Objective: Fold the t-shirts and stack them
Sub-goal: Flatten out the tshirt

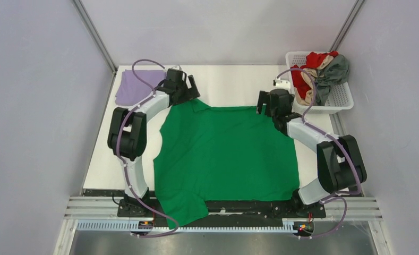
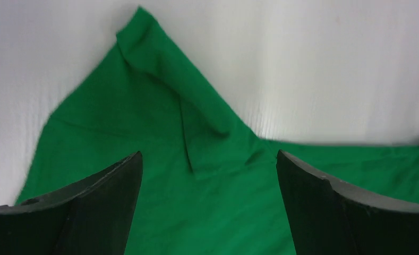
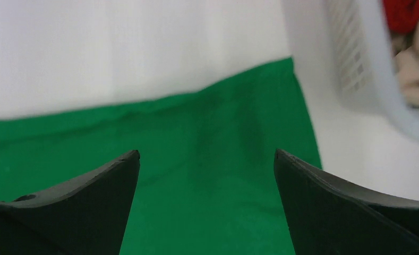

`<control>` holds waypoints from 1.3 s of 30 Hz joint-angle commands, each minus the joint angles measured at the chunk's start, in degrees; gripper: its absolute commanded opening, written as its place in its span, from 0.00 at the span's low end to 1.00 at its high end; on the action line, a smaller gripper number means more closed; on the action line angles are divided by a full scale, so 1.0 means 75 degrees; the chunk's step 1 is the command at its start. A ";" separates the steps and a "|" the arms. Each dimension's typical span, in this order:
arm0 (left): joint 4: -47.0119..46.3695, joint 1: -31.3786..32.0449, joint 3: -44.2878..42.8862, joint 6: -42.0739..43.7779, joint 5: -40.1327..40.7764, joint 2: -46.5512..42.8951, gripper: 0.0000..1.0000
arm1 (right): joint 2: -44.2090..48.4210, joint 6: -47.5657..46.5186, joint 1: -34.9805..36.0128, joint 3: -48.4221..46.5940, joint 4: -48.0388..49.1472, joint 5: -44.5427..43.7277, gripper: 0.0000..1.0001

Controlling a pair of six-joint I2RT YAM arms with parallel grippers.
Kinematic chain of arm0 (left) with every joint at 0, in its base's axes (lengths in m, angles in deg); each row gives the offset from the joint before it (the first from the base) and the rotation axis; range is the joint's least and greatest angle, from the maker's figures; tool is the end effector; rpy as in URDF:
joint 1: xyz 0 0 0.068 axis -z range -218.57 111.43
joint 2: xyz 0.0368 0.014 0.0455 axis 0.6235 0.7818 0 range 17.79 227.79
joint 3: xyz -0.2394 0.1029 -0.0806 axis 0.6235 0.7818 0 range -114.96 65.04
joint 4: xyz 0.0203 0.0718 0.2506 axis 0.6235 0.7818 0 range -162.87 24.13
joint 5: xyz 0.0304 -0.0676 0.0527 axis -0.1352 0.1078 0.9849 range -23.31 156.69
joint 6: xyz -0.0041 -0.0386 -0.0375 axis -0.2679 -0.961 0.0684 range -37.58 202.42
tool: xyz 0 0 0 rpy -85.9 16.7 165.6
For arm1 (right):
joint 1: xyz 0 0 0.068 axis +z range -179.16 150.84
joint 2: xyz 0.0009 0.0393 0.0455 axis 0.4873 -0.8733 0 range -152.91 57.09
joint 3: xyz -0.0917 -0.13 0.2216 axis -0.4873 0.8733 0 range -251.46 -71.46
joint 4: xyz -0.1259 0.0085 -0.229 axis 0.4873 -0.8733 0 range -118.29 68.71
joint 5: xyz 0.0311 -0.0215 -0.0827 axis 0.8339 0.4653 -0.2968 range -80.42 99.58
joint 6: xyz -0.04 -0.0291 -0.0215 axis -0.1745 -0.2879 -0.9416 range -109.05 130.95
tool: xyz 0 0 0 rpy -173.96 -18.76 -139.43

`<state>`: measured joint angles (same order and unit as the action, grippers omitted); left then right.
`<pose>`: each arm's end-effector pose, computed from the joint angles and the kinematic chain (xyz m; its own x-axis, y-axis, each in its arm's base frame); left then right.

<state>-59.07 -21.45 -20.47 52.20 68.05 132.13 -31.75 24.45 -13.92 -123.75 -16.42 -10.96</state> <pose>0.4332 -0.1327 0.2140 -0.6991 -0.3111 -0.6438 -0.0858 0.9304 -0.3565 0.3299 0.0768 0.2232 -0.4830 0.0950 -0.8704 0.1590 0.9871 0.0195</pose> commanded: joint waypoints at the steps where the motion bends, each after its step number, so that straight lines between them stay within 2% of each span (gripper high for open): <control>1: -0.0974 0.0109 0.1016 -0.1212 -0.1271 -0.0657 1.00 | 0.0281 0.0422 0.0044 0.0777 0.0090 0.1249 0.98; 8: -0.1192 0.0226 0.1022 -0.1539 -0.1477 -0.0153 1.00 | 0.0420 0.0476 0.0041 0.1151 0.0220 0.1418 0.98; 11: -0.1301 0.0310 0.0699 -0.1561 -0.1808 0.0193 1.00 | 0.0456 0.0456 0.0044 0.1247 0.0207 0.1266 0.98; 17: -0.0722 0.0501 -0.0078 -0.1545 -0.1428 0.0927 1.00 | 0.0445 0.0413 0.0030 0.1313 0.0240 0.0973 0.98; 27: -0.1207 0.0498 -0.1278 -0.1463 -0.1385 0.1693 1.00 | 0.0229 0.0256 0.0036 0.1265 0.0261 0.0868 0.98; 34: -0.1506 0.0494 -0.3760 -0.1412 -0.1250 0.3255 1.00 | 0.0176 0.0126 0.0018 0.1265 0.0251 0.0602 0.98; 39: -0.0862 0.0472 -0.6025 -0.1084 -0.1567 0.4304 1.00 | 0.0200 0.0094 0.0006 0.1299 0.0217 0.0565 0.98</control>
<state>-66.85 -17.75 -55.16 42.41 57.54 161.16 -30.09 25.98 -13.63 -114.16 -16.01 -5.10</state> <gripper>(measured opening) 0.994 0.979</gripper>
